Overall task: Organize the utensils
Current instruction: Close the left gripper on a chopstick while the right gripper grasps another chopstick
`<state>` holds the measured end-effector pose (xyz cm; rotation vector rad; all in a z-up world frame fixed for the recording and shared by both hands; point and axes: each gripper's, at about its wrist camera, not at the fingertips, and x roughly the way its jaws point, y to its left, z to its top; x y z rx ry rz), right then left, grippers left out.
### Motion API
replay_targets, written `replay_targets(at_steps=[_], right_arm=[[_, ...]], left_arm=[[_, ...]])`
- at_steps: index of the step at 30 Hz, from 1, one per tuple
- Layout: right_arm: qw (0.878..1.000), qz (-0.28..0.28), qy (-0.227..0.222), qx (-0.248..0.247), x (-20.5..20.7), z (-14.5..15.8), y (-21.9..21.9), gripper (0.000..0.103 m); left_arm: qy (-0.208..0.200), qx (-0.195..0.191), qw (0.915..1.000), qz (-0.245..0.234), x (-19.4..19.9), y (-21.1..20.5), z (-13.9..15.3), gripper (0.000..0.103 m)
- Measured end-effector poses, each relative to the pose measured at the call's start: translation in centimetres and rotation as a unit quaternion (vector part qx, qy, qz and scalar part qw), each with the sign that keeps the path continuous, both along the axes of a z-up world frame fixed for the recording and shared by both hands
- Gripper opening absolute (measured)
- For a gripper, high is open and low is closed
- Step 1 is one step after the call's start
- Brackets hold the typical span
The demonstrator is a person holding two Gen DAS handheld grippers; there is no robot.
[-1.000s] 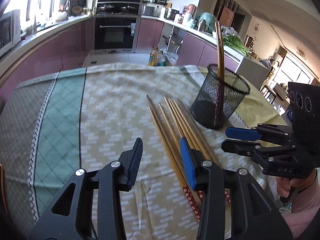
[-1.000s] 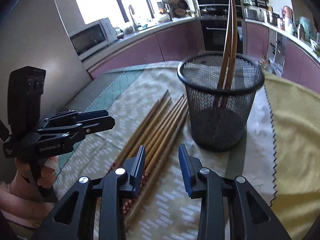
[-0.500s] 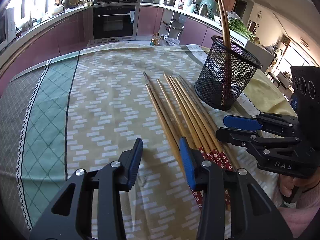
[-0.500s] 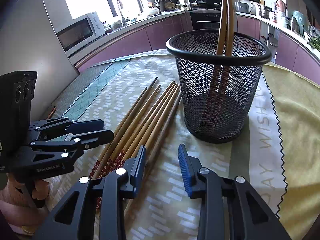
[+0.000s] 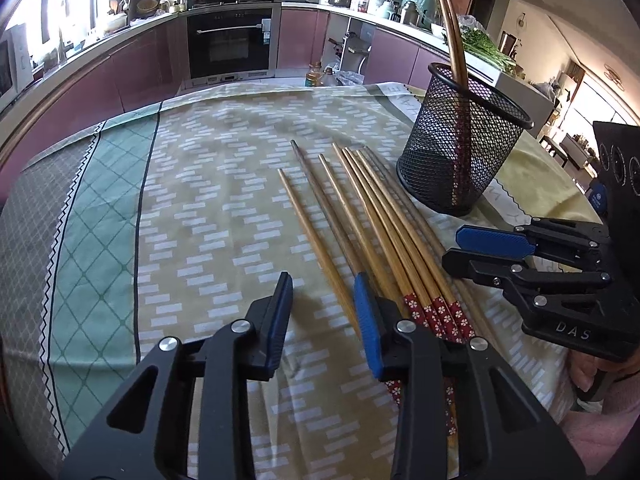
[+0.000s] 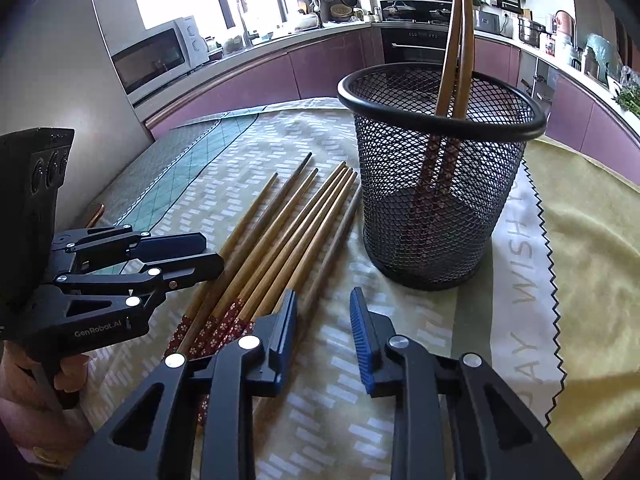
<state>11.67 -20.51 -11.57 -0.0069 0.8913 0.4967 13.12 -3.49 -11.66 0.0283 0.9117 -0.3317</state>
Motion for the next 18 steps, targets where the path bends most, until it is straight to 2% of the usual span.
replay_targets(at_steps=[8,13,18], right_arm=[[1.000,-0.004,-0.004,-0.026,0.6,0.0,1.5,0.023],[1.000,-0.016,-0.002,-0.017,1.3,-0.1,1.7,0.014],[1.000,-0.027,0.006,0.009,1.4,-0.1,1.0,0.009]], left_arm=[[0.008,0.011,0.9999,-0.001,0.8,0.0,0.0,0.032],[0.006,0.019,0.9998,0.005,1.3,-0.4,0.0,0.028],[0.009,-0.006,0.9997,0.022,1.0,0.2,-0.1,0.015]])
